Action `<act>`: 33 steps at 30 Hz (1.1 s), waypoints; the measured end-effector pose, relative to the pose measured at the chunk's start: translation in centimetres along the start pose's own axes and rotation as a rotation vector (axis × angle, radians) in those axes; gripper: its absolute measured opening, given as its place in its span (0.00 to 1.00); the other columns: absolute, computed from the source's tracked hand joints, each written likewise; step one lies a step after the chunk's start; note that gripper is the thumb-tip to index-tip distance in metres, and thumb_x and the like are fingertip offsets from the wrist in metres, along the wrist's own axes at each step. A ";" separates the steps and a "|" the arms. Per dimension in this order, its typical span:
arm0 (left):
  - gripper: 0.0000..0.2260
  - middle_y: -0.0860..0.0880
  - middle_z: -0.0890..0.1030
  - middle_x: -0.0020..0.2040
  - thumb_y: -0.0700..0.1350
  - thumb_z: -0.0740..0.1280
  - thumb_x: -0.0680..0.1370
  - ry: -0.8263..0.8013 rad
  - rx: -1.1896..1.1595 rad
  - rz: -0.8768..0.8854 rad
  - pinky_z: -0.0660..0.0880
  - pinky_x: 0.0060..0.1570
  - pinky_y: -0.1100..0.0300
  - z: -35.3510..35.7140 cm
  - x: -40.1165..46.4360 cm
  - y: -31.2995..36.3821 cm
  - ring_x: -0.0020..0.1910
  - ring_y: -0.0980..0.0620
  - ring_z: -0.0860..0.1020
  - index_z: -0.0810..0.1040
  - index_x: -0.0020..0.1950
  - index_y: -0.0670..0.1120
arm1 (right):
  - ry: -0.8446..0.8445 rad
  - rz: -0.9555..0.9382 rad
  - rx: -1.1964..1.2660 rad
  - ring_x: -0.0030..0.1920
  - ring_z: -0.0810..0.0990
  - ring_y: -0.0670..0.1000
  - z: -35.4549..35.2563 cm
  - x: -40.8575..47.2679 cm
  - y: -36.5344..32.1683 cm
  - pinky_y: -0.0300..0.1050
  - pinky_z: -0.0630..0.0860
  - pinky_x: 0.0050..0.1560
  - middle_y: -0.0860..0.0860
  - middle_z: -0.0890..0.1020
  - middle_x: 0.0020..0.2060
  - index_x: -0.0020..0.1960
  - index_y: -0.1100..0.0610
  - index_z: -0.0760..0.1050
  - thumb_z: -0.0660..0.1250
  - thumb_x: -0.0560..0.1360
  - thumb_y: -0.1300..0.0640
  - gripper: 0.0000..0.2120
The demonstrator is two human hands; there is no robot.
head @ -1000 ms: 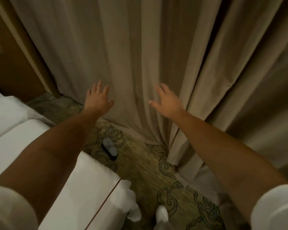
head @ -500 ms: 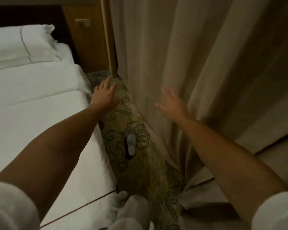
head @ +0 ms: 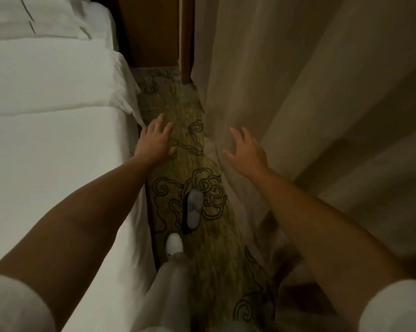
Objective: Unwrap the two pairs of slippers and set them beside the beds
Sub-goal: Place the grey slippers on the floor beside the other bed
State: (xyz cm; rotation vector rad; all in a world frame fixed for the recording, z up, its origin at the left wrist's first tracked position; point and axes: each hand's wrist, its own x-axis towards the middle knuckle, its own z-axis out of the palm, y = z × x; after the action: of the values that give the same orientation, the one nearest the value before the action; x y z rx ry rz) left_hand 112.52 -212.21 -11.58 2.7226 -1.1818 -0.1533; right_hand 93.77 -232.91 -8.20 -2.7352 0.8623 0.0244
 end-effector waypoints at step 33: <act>0.28 0.36 0.64 0.77 0.49 0.69 0.76 -0.052 -0.026 0.000 0.67 0.68 0.44 60.0 3.5 -12.6 0.73 0.36 0.67 0.70 0.74 0.43 | -0.341 -0.025 0.070 0.74 0.67 0.66 62.6 15.0 10.7 0.59 0.67 0.70 0.61 0.65 0.76 0.81 0.53 0.58 0.63 0.79 0.40 0.35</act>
State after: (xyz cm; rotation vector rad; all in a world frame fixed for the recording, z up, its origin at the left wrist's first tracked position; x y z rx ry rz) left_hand 114.28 -213.12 -72.96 2.7117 -1.1854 -0.2394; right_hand 104.14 -233.29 -72.64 -2.5693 0.7169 0.4338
